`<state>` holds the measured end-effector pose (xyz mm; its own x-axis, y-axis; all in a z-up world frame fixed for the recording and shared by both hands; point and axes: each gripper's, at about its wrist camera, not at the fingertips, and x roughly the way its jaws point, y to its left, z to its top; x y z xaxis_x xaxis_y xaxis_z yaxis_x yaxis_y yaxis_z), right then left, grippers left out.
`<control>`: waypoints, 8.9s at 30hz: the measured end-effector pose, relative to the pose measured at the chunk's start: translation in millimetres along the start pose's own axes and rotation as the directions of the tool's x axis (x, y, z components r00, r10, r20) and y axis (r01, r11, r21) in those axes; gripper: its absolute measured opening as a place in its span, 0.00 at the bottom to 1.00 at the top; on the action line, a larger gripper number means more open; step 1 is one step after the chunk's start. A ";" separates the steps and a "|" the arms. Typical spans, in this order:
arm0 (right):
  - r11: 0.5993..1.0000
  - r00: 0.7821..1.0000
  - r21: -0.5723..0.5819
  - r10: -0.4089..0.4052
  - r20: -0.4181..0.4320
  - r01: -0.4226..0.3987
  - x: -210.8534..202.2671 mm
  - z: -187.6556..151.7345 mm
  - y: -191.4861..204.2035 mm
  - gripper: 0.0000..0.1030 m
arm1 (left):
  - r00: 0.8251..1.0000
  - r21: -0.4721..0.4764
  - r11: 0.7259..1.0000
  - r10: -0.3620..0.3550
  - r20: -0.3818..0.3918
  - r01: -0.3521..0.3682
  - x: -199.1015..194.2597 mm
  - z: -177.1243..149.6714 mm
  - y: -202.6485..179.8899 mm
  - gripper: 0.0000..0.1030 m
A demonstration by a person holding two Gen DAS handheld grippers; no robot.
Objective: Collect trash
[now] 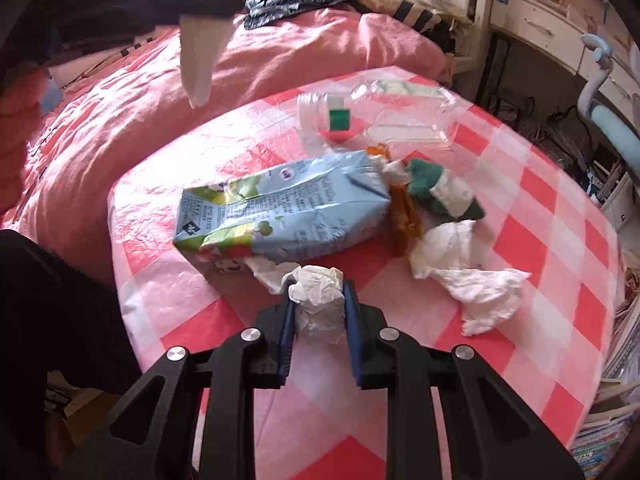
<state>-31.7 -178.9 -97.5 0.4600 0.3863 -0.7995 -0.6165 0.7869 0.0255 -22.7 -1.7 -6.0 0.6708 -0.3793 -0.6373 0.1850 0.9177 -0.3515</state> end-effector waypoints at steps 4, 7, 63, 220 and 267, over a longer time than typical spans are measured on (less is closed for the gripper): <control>0.998 0.998 0.061 -0.039 0.058 0.035 -25.9 -5.9 -20.6 0.22 | 1.000 -0.002 1.000 0.018 0.001 -0.018 2.3 -1.4 0.2 0.09; 0.990 0.994 0.129 -0.066 0.088 0.054 -39.8 -12.0 -42.1 0.22 | 1.000 -0.002 1.000 0.024 0.003 -0.024 4.1 -2.1 -1.2 0.09; 0.817 0.940 0.490 -0.342 -0.016 0.306 -117.8 -162.3 -198.2 0.24 | 0.946 0.276 0.925 -0.188 -0.264 0.260 133.5 -95.8 -265.4 0.09; 0.957 0.955 0.080 -0.286 0.085 0.279 -39.6 -3.5 -17.7 0.83 | 0.943 0.236 0.957 0.224 -0.247 -0.166 75.6 -30.2 -23.6 0.78; 0.946 0.952 0.231 -0.267 0.149 0.229 -70.4 -12.8 -45.5 0.83 | 0.897 0.048 0.987 -0.118 -0.426 0.153 105.7 -54.9 -37.0 0.80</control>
<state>-44.2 -248.1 -50.0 0.6976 0.2293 -0.6788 -0.3299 0.9438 -0.0203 2.0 -82.3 -98.0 0.2739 -0.4986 -0.8224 0.3195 0.8537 -0.4111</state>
